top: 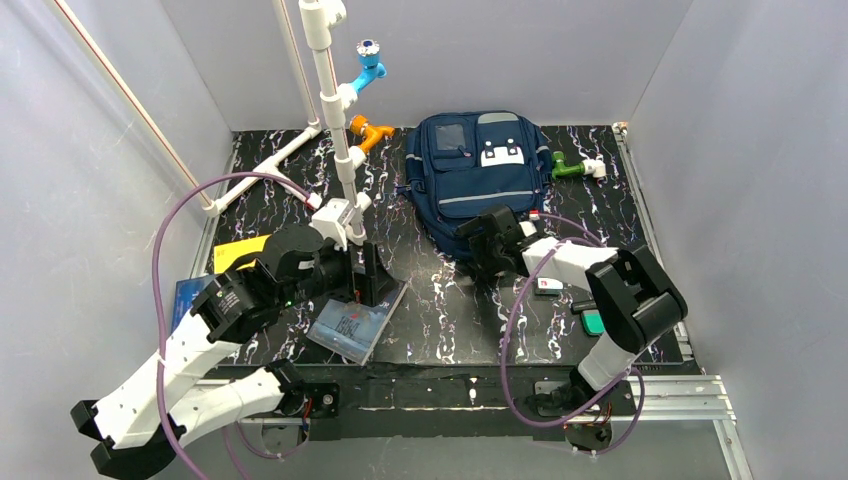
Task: Pack the student bag
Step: Unzip the student bag at the center of the board.
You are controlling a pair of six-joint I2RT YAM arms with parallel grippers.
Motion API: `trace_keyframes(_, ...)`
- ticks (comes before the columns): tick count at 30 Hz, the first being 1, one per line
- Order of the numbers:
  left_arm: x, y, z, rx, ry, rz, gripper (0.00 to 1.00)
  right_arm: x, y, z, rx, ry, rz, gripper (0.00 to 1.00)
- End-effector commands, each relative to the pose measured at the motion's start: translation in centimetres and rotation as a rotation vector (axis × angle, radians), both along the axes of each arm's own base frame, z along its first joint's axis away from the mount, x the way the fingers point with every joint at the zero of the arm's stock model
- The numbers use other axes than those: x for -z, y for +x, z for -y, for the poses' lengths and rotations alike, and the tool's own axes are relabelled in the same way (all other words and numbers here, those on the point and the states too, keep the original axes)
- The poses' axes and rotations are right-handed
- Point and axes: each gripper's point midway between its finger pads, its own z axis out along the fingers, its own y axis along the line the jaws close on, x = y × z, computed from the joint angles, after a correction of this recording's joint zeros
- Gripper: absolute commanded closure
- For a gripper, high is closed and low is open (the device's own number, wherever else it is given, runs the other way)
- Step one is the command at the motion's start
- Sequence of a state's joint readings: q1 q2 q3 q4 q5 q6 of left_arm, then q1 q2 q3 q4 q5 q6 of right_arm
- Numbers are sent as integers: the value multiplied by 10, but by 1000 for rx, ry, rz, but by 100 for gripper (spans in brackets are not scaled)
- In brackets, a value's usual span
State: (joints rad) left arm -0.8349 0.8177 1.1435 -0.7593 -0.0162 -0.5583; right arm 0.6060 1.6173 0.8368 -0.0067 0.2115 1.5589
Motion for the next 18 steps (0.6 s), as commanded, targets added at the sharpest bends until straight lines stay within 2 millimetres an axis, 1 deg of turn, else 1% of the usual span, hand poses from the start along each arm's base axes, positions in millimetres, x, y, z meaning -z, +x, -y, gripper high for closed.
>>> trace_keyframes(1, -20, -2, 3, 20, -50, 41, 2, 18, 26, 23, 125, -60, 28, 4)
trace_keyframes(2, -20, -6, 6, 42, -66, 30, 2, 20, 28, 24, 131, -62, 31, 4)
trace_keyframes(4, -20, -8, 6, 40, -78, 25, 2, 22, 31, 26, 140, -61, 29, 4)
trace_keyframes(5, -20, -8, 6, 38, -80, 25, 2, 23, 31, 27, 142, -63, 26, 8)
trace_keyframes(6, -19, -8, 5, 34, -80, 24, 2, 21, 32, 28, 144, -62, 33, 19)
trace_keyframes(7, -19, -8, 5, 32, -82, 26, 2, 22, 31, 28, 136, -64, 39, 34)
trace_keyframes(8, -18, -7, 5, 27, -81, 27, 2, 19, 32, 26, 123, -57, 51, 45)
trace_keyframes(11, -15, -5, 5, 20, -70, 21, 2, 12, 28, 13, 21, -46, 59, 60)
trace_keyframes(13, -11, -4, 7, 12, -73, 8, 2, 2, 24, 0, -119, -53, 76, 68)
trace_keyframes(14, -10, -2, 9, 9, -87, 12, 2, -3, 21, -4, -186, -64, 73, 75)
trace_keyframes(16, -4, 1, 14, -2, -116, 13, 2, -13, 14, -3, -307, -137, 69, 87)
trace_keyframes(17, -1, 2, 16, -7, -129, 11, 2, -18, 11, 2, -348, -168, 58, 96)
trace_keyframes(18, 4, 7, 15, -34, -127, 13, 2, -22, 7, 7, -379, -190, 49, 99)
